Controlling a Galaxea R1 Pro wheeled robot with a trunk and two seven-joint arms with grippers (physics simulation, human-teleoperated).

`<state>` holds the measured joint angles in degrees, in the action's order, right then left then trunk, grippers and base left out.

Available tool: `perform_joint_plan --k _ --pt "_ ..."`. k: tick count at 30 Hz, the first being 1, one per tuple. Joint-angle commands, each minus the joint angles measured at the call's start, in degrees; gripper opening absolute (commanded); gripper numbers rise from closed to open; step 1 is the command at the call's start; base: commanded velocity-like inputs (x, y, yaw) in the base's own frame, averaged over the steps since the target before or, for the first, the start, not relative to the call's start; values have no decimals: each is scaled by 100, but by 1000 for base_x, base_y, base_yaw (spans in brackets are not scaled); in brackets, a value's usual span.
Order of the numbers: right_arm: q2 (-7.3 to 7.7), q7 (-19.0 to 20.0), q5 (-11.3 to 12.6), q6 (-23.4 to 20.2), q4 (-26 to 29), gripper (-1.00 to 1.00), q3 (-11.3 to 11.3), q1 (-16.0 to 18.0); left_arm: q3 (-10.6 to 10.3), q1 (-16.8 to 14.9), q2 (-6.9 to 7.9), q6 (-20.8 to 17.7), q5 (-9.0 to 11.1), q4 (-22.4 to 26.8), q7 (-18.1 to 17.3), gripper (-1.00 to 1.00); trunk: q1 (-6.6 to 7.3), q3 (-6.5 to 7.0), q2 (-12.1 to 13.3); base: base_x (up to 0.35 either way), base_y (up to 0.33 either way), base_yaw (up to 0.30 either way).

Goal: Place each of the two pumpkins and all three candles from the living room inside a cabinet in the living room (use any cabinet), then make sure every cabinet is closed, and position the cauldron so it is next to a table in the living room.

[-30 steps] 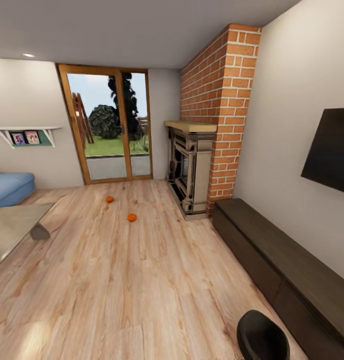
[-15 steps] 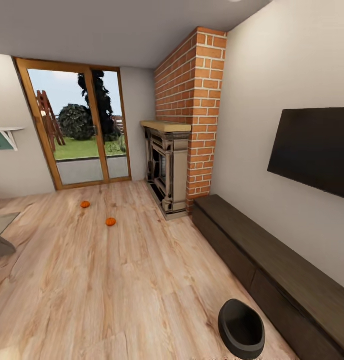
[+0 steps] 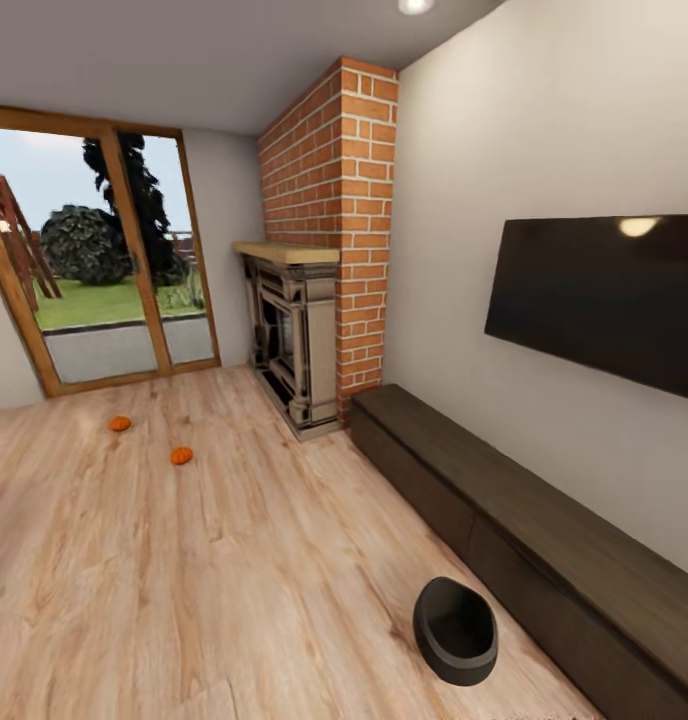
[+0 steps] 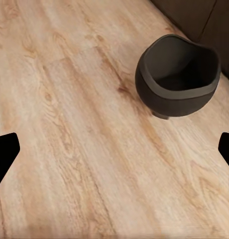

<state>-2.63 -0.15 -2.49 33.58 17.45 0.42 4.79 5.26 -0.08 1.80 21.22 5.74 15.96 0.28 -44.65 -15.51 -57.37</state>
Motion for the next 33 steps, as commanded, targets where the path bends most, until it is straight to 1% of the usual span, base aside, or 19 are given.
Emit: perform_joint_plan --k 1,5,7,9,13,29,33 --pt "-1 -5 -24 17 -5 100 -6 5 -18 -1 -1 13 59 0 -2 100 -2 -7 -4 203 256 -300" --pt "-1 -16 -22 17 -5 100 -12 5 -17 -1 -6 18 59 -4 -2 100 -2 -7 -4 252 238 -300" --pt "1 -68 32 17 -5 100 -79 7 -18 -1 -9 19 59 -3 -2 100 -2 -7 -4 280 227 -300" --pt "7 -166 173 17 -4 100 -198 7 -17 -1 -12 20 59 -3 -2 100 -2 -4 -4 287 224 -300" --pt "25 -194 232 17 -5 100 -232 10 -17 -1 -9 18 59 -4 -2 100 -2 4 -4 289 223 -300" --pt "34 -204 258 25 -5 100 -244 7 -23 -1 -6 22 59 3 -2 100 -2 46 -4 289 223 -300" --pt "34 -204 258 26 -5 100 -244 9 -25 -1 -5 21 59 4 -2 100 -2 61 -4 165 139 -300"
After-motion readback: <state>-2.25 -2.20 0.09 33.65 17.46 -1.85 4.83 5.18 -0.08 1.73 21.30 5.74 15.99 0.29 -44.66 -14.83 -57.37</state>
